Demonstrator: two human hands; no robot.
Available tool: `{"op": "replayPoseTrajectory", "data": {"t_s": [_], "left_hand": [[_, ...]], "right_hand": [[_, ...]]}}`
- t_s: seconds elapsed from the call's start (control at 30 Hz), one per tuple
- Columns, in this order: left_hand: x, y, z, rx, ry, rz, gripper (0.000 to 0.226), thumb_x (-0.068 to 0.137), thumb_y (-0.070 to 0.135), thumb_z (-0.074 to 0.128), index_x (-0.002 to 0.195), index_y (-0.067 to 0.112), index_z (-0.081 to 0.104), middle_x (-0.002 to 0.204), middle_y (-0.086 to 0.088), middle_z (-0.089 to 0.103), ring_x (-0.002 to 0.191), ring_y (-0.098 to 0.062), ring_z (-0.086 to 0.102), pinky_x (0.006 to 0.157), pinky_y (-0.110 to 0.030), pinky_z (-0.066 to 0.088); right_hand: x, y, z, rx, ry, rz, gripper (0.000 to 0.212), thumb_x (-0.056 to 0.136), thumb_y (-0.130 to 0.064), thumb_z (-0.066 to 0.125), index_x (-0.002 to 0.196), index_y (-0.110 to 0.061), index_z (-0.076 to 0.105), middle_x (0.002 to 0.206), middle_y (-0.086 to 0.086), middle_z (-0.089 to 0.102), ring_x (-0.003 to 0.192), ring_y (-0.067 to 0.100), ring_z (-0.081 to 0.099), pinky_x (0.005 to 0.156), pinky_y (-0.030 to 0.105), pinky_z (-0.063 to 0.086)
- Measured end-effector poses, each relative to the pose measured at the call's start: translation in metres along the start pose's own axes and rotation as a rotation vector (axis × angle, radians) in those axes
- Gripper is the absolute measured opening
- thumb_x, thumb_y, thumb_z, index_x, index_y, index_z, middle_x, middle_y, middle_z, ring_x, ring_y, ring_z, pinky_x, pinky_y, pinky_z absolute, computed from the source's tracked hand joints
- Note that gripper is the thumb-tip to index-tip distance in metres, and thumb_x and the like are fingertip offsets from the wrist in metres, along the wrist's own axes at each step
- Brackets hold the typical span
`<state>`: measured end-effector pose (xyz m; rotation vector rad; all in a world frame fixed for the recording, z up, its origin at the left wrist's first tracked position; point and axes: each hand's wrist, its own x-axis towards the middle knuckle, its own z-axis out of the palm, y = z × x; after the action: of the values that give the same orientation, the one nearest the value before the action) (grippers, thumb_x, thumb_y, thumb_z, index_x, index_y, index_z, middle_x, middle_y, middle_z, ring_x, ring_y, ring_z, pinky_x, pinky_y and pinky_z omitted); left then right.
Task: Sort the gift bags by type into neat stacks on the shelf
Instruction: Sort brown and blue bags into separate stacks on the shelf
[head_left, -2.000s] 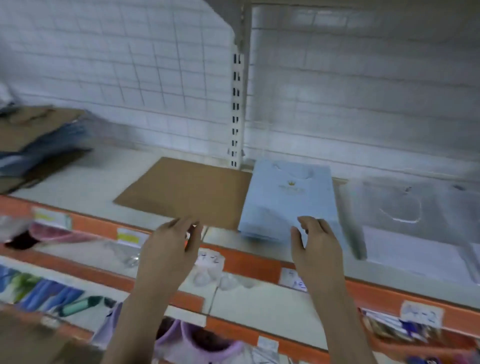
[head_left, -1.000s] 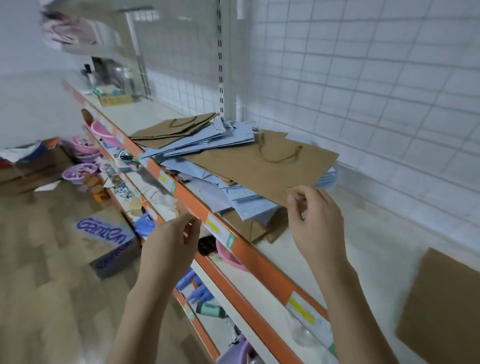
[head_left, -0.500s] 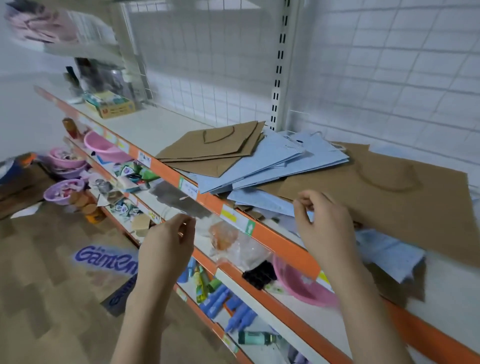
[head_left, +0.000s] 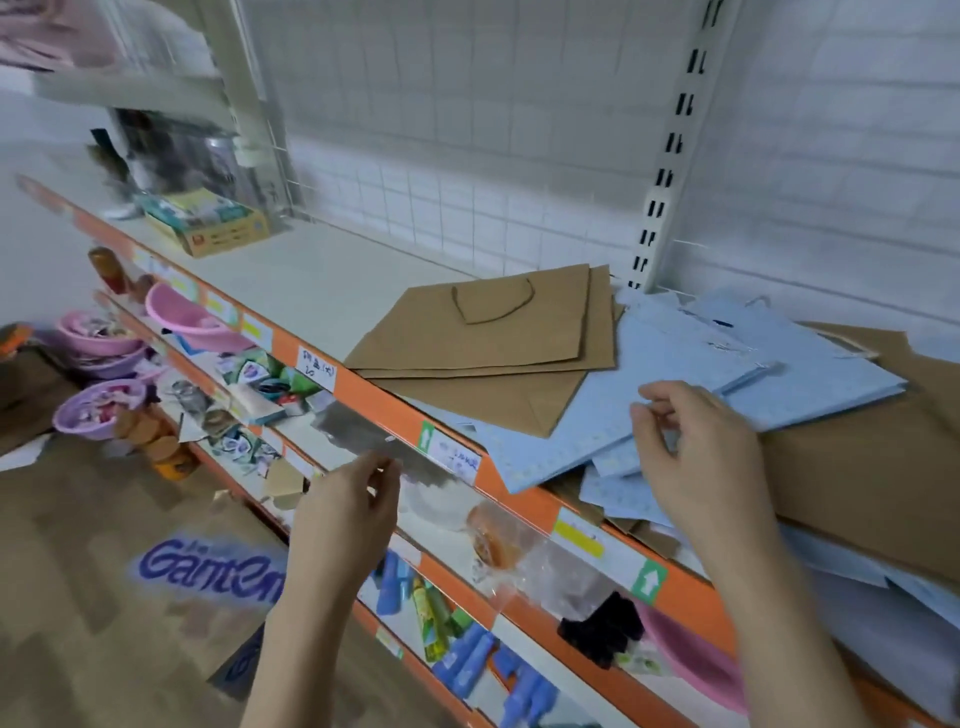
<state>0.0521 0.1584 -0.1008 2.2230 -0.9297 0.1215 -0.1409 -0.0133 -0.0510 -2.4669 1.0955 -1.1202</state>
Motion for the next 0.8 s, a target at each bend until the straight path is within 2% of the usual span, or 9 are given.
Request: {"op": "replayPoseTrajectory", "data": {"t_s": [0.13, 0.23, 0.37, 0.47, 0.53, 0.63, 0.7, 0.77, 0.8], "left_hand": [[0.054, -0.025, -0.018, 0.036, 0.076, -0.037, 0.014, 0.09, 0.019, 0.055, 0.086, 0.012, 0.066, 0.055, 0.01, 0.055, 0.05, -0.017, 0.054, 0.05, -0.021, 0.038], [0.084, -0.039, -0.019, 0.011, 0.134, -0.035, 0.014, 0.09, 0.018, 0.055, 0.09, 0.011, 0.068, 0.063, 0.008, 0.058, 0.053, -0.014, 0.054, 0.053, -0.018, 0.04], [0.114, -0.052, -0.002, -0.011, 0.053, -0.05, 0.018, 0.091, 0.024, 0.053, 0.091, 0.012, 0.067, 0.066, 0.005, 0.062, 0.057, -0.018, 0.058, 0.053, -0.027, 0.046], [0.142, -0.052, 0.011, -0.055, -0.01, 0.001, 0.018, 0.091, 0.026, 0.052, 0.091, 0.014, 0.066, 0.068, 0.001, 0.066, 0.06, -0.019, 0.06, 0.061, -0.035, 0.051], [0.165, -0.049, 0.018, -0.074, -0.03, 0.066, 0.017, 0.09, 0.023, 0.053, 0.091, 0.014, 0.067, 0.068, -0.001, 0.066, 0.062, -0.02, 0.061, 0.06, -0.032, 0.049], [0.203, -0.048, 0.029, -0.124, -0.099, 0.102, 0.018, 0.091, 0.022, 0.052, 0.096, 0.012, 0.066, 0.075, -0.004, 0.067, 0.071, -0.024, 0.062, 0.06, -0.027, 0.041], [0.227, -0.05, 0.04, -0.089, -0.209, 0.057, 0.031, 0.091, 0.03, 0.052, 0.112, 0.01, 0.061, 0.098, -0.011, 0.066, 0.092, -0.03, 0.06, 0.077, -0.03, 0.043], [0.245, -0.054, 0.051, 0.03, -0.355, -0.016, 0.061, 0.085, 0.052, 0.052, 0.126, 0.007, 0.048, 0.117, -0.018, 0.055, 0.11, -0.035, 0.051, 0.093, -0.037, 0.038], [0.252, -0.055, 0.056, 0.081, -0.415, -0.053, 0.077, 0.079, 0.063, 0.051, 0.13, 0.006, 0.042, 0.122, -0.02, 0.05, 0.114, -0.038, 0.047, 0.097, -0.04, 0.036]], "right_hand": [[0.043, -0.02, 0.035, 0.032, 0.009, -0.024, 0.015, 0.088, -0.016, 0.058, 0.098, -0.008, 0.064, 0.088, 0.005, 0.064, 0.077, 0.017, 0.058, 0.065, 0.025, 0.041], [0.063, -0.029, 0.057, 0.048, -0.014, -0.028, 0.015, 0.088, -0.018, 0.056, 0.098, -0.01, 0.064, 0.087, 0.0, 0.062, 0.074, 0.016, 0.059, 0.062, 0.027, 0.047], [0.07, -0.026, 0.075, 0.018, -0.054, 0.024, 0.014, 0.088, -0.019, 0.056, 0.099, -0.013, 0.063, 0.087, 0.0, 0.064, 0.075, 0.017, 0.059, 0.061, 0.027, 0.046], [0.074, -0.024, 0.082, 0.0, -0.057, 0.128, 0.013, 0.088, -0.017, 0.056, 0.099, -0.014, 0.063, 0.089, 0.0, 0.06, 0.073, 0.015, 0.057, 0.058, 0.023, 0.042], [0.075, -0.025, 0.084, -0.012, -0.037, 0.201, 0.013, 0.088, -0.015, 0.056, 0.099, -0.014, 0.062, 0.088, -0.001, 0.057, 0.075, 0.016, 0.056, 0.059, 0.021, 0.04], [0.075, -0.025, 0.086, -0.024, -0.007, 0.314, 0.015, 0.088, -0.017, 0.055, 0.101, -0.013, 0.061, 0.088, 0.001, 0.061, 0.079, 0.02, 0.059, 0.068, 0.033, 0.047], [0.075, -0.028, 0.086, -0.046, 0.008, 0.364, 0.02, 0.088, -0.027, 0.052, 0.102, -0.015, 0.061, 0.088, 0.0, 0.064, 0.079, 0.021, 0.061, 0.072, 0.04, 0.051], [0.077, -0.035, 0.086, -0.073, 0.021, 0.391, 0.023, 0.089, -0.029, 0.052, 0.103, -0.014, 0.061, 0.089, -0.001, 0.065, 0.08, 0.019, 0.061, 0.074, 0.038, 0.051], [0.078, -0.038, 0.087, -0.099, 0.032, 0.401, 0.022, 0.088, -0.024, 0.054, 0.104, -0.012, 0.062, 0.09, 0.001, 0.065, 0.081, 0.019, 0.061, 0.074, 0.034, 0.049]]}}
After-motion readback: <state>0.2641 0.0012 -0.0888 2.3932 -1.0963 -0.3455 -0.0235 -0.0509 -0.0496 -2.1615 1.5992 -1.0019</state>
